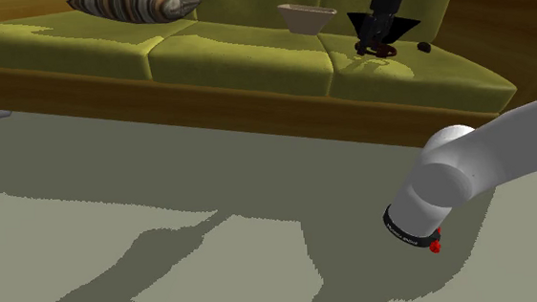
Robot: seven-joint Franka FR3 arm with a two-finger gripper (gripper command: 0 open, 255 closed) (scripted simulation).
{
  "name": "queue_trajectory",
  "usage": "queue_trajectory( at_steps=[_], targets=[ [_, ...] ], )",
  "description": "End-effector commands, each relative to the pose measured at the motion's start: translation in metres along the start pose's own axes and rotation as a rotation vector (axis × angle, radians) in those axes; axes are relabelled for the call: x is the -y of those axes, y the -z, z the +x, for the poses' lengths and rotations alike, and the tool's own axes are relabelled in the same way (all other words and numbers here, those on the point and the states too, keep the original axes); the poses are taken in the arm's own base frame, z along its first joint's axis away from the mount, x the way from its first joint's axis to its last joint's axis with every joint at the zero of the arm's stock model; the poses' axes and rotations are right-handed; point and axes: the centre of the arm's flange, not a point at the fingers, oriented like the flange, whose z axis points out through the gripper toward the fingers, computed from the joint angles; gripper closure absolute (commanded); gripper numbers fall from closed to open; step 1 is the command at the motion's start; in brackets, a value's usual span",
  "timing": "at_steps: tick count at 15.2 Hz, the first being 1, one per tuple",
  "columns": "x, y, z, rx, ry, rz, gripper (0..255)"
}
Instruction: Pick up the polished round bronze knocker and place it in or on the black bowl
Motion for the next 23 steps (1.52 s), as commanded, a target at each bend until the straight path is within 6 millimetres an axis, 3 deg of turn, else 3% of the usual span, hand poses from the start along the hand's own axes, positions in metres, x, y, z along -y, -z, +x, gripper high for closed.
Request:
queue_trajectory(
  at_steps=[1, 10, 23],
  targets=[
    [0.0, 0.0, 0.0, 0.0, 0.0, 0.0, 255],
    [0.0, 0.0, 0.0, 0.0, 0.0, 0.0, 255],
    [-0.002, 0.068, 0.005, 0.0, 0.0, 0.0, 255]
  ],
)
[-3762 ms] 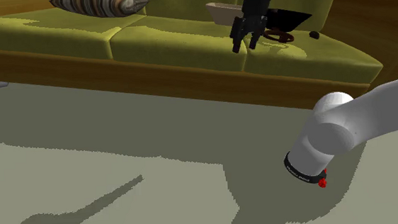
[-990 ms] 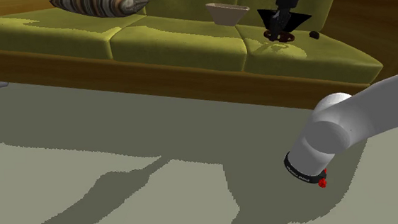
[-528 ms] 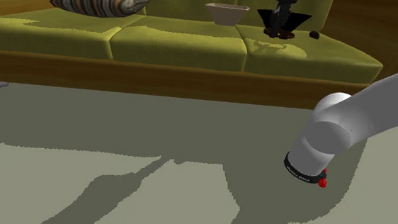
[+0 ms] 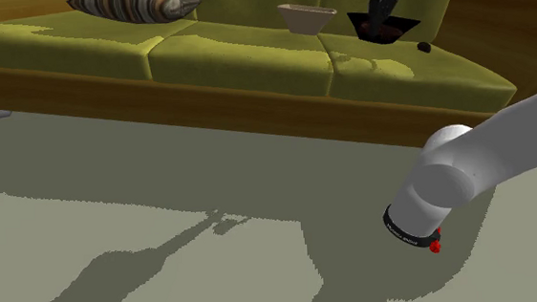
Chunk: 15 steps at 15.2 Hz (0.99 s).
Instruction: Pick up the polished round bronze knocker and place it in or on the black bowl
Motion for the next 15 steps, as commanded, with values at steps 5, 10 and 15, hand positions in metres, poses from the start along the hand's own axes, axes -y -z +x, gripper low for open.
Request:
queue_trajectory(
  at_steps=[5, 10, 15],
  targets=[
    [-0.002, 0.031, 0.001, 0.0, 0.0, 0.0, 255],
    [-0.003, 0.057, 0.003, 0.0, 0.0, 0.0, 255],
    [-0.003, 0.084, 0.005, 0.0, 0.0, 0.0, 255]
  ],
)
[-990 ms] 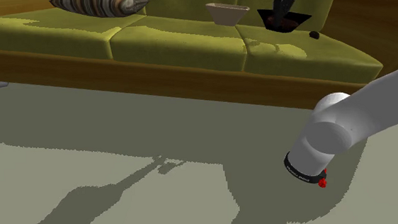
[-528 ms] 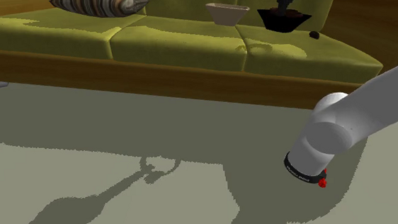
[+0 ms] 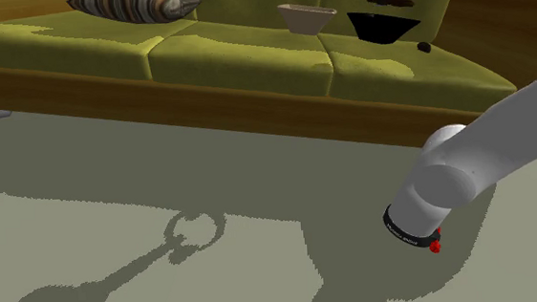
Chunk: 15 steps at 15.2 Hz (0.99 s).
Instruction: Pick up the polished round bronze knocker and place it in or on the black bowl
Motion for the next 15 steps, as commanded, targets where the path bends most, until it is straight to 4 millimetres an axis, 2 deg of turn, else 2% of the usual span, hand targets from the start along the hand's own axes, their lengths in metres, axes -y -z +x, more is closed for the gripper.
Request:
queue_trajectory(
  at_steps=[1, 3, 15],
  targets=[
    [-0.001, 0.011, 0.0, 0.0, 0.0, 0.0, 255],
    [-0.001, 0.019, 0.001, 0.0, 0.0, 0.0, 255],
    [-0.147, 0.009, 0.061, 0.0, 0.0, 0.0, 255]
  ],
)
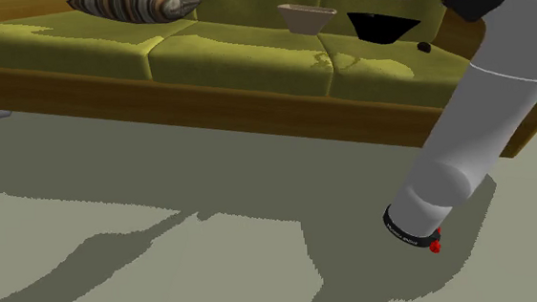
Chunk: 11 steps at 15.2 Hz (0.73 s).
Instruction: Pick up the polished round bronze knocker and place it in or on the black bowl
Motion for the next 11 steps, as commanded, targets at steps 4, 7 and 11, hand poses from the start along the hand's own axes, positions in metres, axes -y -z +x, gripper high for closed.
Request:
queue_trajectory(
  at_steps=[4, 7, 11],
  targets=[
    [-0.062, -0.004, 0.027, -0.001, 0.007, -0.002, 255],
    [-0.062, -0.02, 0.025, -0.001, 0.007, -0.002, 255],
    [-0.061, -0.041, 0.024, -0.001, 0.007, -0.002, 255]
  ],
)
